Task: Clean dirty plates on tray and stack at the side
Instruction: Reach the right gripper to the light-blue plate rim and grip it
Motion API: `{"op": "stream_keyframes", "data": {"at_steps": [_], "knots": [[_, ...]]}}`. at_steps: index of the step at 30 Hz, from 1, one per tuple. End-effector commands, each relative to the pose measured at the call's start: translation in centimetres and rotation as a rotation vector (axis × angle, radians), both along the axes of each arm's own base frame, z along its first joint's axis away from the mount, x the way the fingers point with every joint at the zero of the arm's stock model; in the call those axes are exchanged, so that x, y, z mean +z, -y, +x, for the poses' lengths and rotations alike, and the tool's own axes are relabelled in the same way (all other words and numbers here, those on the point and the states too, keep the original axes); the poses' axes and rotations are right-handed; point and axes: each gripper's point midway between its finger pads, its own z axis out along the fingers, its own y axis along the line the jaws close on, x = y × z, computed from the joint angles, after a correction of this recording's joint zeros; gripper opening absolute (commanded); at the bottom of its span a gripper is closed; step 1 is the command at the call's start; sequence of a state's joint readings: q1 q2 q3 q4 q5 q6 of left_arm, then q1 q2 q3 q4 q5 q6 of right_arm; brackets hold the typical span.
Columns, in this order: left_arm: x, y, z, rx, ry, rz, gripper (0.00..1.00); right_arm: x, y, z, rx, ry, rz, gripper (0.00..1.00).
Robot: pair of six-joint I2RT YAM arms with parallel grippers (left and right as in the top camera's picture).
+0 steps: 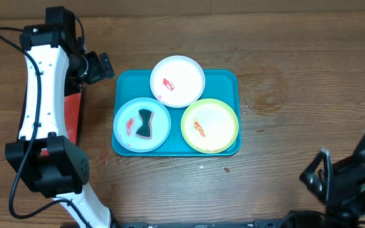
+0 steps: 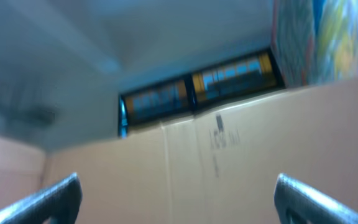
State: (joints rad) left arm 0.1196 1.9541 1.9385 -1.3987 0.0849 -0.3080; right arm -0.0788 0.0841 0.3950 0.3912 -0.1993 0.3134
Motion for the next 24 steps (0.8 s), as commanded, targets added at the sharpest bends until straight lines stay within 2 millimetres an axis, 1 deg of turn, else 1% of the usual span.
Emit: {"op": "stream_keyframes", "data": {"at_steps": [1, 3, 4, 5, 7, 8, 10, 12, 15, 17, 19, 21, 23, 24], "knots": [[0.1, 0.0, -0.1, 0.005, -0.002, 0.005, 1.00, 2.7, -0.4, 1.7, -0.097, -0.138, -0.165, 1.00], [0.1, 0.0, -0.1, 0.005, -0.003, 0.005, 1.00, 2.0, -0.2, 4.9, -0.094, -0.355, -0.191, 1.00], [0.1, 0.0, -0.1, 0.005, -0.003, 0.005, 1.00, 1.6, -0.2, 6.1, -0.080, -0.438, -0.192, 1.00], [0.1, 0.0, -0.1, 0.004, -0.003, 0.005, 1.00, 1.0, -0.5, 7.6, -0.042, -0.539, -0.200, 1.00], [0.1, 0.0, -0.1, 0.004, -0.003, 0.005, 1.00, 0.2, -2.1, 9.8, 0.077, -0.668, -0.231, 1.00], [0.1, 0.0, -0.1, 0.004, -0.003, 0.005, 1.00, -0.1, -3.2, 10.8, 0.163, -0.709, -0.247, 1.00], [0.1, 0.0, -0.1, 0.004, -0.003, 0.005, 1.00, -0.6, -6.4, 11.7, 0.415, -0.765, -0.261, 1.00], [0.1, 0.0, -0.1, 0.004, -0.003, 0.005, 1.00, -1.3, -9.0, 12.3, 0.662, -0.799, -0.261, 1.00], [0.1, 0.0, -0.1, 0.004, -0.003, 0.005, 1.00, -1.3, -11.3, 13.2, 0.945, -0.800, -0.251, 1.00], [0.1, 0.0, -0.1, 0.004, -0.002, 0.005, 1.00, -1.7, -12.6, 14.0, 1.073, -0.811, -0.249, 1.00], [0.1, 0.0, -0.1, 0.004, -0.002, 0.005, 1.00, -2.5, -14.4, 14.8, 1.137, -0.803, -0.277, 1.00], [0.1, 0.0, -0.1, 0.004, -0.003, 0.005, 1.00, -3.4, -16.6, 15.7, 1.150, -0.822, -0.273, 1.00], [0.1, 0.0, -0.1, 0.004, -0.003, 0.005, 1.00, -4.6, -18.3, 17.2, 1.088, -0.871, -0.230, 1.00], [0.1, 0.0, -0.1, 0.004, -0.002, 0.005, 1.00, -5.4, -18.9, 18.2, 1.030, -0.912, -0.197, 1.00]]}}
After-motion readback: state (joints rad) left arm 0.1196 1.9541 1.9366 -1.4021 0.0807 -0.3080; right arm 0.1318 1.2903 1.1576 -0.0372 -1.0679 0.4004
